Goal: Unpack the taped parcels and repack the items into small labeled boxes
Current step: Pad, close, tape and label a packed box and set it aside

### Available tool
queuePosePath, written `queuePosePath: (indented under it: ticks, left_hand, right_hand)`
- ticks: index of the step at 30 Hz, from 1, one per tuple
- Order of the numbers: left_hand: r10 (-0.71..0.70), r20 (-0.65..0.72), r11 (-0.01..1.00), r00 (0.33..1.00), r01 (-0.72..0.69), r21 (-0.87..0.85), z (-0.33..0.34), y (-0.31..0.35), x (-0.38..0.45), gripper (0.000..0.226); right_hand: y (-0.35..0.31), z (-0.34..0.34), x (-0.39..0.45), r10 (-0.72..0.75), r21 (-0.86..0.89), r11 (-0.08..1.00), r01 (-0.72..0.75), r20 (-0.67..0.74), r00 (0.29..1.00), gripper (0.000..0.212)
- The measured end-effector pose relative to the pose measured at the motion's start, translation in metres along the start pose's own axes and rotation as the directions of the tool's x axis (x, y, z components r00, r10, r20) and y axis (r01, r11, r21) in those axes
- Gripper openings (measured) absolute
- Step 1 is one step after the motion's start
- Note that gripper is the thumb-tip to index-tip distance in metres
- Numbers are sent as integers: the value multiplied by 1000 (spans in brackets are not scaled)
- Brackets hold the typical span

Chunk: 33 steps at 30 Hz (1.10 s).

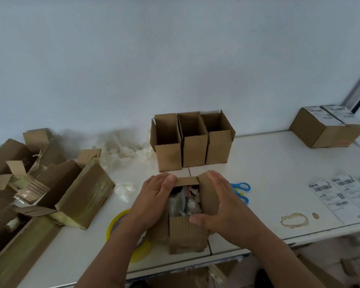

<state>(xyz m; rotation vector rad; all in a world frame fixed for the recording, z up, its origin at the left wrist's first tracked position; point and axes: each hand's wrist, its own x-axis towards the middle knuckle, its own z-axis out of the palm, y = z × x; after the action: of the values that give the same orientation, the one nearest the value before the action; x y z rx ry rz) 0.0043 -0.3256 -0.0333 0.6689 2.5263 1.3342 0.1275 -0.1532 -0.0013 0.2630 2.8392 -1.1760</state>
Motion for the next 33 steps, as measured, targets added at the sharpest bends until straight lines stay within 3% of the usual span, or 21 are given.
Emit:
queuePosePath:
  ticks: [6, 10, 13, 16, 20, 26, 29, 33]
  left_hand:
    - [-20, -18, 994, 1000, 22, 107, -11, 7, -4, 78]
    - [-12, 59, 951, 998, -7, 310, -13, 24, -8, 86]
    - [61, 54, 943, 997, -76, 324, -7, 38, -10, 90]
    - [18, -19, 982, 1000, -14, 186, -3, 52, -13, 74]
    - [-73, -77, 997, 994, 71, -36, 3, 55, -12, 70]
    - [-147, -108, 976, 983, 126, -180, 7, 58, -12, 93]
    - [-207, -224, 916, 952, 108, -387, 10, 58, -14, 74]
    - [-346, -256, 785, 903, 129, -606, 12, 46, -9, 40]
  right_hand:
    - [-11, 14, 6, 139, -55, 988, -143, -75, 987, 117]
    - [-23, 17, 2, 170, -169, 966, -196, -157, 973, 109]
    - [-30, 17, 1, 114, -234, 959, -159, -194, 974, 99]
    - [-34, 16, 0, 103, -236, 961, -144, -180, 978, 93]
    - [-33, 23, -5, 51, -176, 981, -82, -169, 984, 77]
    - [-21, 33, -5, -13, -37, 999, 7, -174, 985, 56]
    - [-21, 32, -6, 15, -2, 1000, -15, -121, 992, 58]
    - [-26, 32, -7, 24, 66, 998, -20, -61, 998, 61]
